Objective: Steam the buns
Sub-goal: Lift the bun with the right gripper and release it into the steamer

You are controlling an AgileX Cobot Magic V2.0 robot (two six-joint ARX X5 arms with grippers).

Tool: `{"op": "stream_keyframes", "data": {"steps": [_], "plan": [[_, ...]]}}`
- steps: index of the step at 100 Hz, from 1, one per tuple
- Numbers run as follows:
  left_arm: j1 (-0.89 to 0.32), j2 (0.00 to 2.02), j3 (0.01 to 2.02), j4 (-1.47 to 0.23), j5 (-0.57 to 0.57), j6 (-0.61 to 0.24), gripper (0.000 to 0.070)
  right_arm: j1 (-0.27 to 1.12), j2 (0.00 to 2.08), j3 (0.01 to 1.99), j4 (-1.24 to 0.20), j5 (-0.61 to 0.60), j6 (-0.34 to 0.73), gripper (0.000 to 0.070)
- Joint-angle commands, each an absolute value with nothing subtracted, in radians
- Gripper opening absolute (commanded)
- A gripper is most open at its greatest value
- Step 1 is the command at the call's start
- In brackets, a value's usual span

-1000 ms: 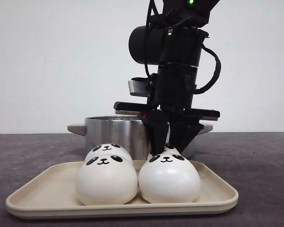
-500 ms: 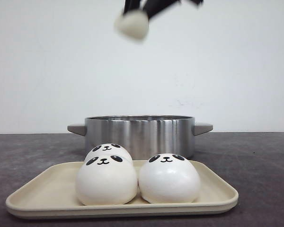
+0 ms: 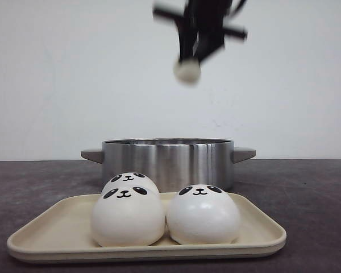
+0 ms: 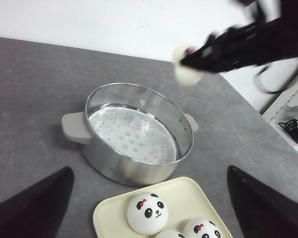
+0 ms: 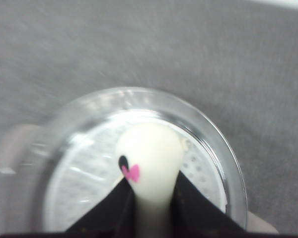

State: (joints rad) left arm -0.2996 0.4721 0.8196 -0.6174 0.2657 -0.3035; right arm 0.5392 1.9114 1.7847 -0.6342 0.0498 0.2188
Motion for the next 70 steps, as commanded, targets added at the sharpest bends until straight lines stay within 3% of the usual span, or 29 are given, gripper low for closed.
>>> {"op": "stream_keyframes", "data": {"steps": [1,26,53,61,70], "plan": [[-0.303,0.476,0.830,-0.617,0.271,-0.307,0.0598,0.537,1.979,1.805,-0.614,0.051,0.191,0.0006],[-0.303,0.476,0.830,-0.640,0.271,-0.307,0.0598,0.519,2.149,1.805,-0.528,0.053,0.167,0.0006],[-0.303,0.476,0.830,-0.640,0.271,-0.307,0.0598,0.505,2.198,1.805,-0.514,0.054,0.167,0.0012],[-0.303,0.476,0.830,-0.640,0.271,-0.307,0.0598,0.501,2.205,1.805,-0.521,0.054,0.168,0.0096],[-0.303,0.476,0.830,-0.640,0.271,-0.307,0.0598,0.498,2.207,1.805,-0.537,0.054,0.169,0.0285]]}}
